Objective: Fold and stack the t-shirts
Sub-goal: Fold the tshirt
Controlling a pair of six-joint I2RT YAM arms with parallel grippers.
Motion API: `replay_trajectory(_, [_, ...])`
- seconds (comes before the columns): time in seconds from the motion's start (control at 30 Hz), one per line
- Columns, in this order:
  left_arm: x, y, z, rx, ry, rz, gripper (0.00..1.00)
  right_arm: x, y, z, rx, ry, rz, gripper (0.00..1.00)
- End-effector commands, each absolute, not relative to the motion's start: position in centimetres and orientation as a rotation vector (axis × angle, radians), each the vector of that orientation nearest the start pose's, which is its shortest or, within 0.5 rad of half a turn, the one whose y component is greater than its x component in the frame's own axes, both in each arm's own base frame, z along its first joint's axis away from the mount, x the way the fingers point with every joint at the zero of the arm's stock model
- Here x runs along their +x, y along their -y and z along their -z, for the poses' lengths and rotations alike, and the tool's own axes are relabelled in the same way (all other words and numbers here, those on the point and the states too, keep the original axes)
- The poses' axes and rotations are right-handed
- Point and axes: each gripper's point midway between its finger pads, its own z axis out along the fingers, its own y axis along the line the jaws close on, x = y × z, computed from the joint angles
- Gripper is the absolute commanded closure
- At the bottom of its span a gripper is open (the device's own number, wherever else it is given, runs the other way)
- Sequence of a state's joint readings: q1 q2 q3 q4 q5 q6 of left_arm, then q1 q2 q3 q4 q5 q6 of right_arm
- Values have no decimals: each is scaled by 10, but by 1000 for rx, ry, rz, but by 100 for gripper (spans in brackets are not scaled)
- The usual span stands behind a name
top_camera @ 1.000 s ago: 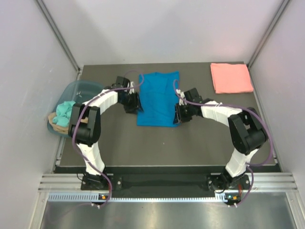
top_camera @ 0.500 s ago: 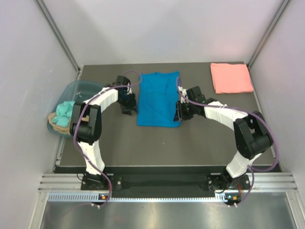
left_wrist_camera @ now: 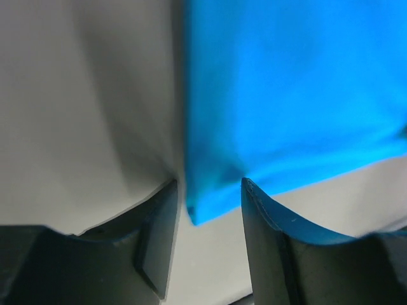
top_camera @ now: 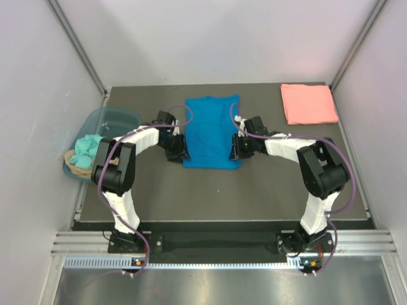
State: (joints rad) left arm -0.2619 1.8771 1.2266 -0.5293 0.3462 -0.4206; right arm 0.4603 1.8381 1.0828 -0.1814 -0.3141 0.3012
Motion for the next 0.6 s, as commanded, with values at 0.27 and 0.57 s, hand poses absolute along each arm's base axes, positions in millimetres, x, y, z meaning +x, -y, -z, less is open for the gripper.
replay_trajectory(0.27, [356,159,-65,-147,-2754,555,47,355,-227,-101,-196,-2487,-597,60])
replay_trajectory(0.57, [346,154,-49,-154,-2804,526,46,327,-216,-95,-3,-2553,-448,49])
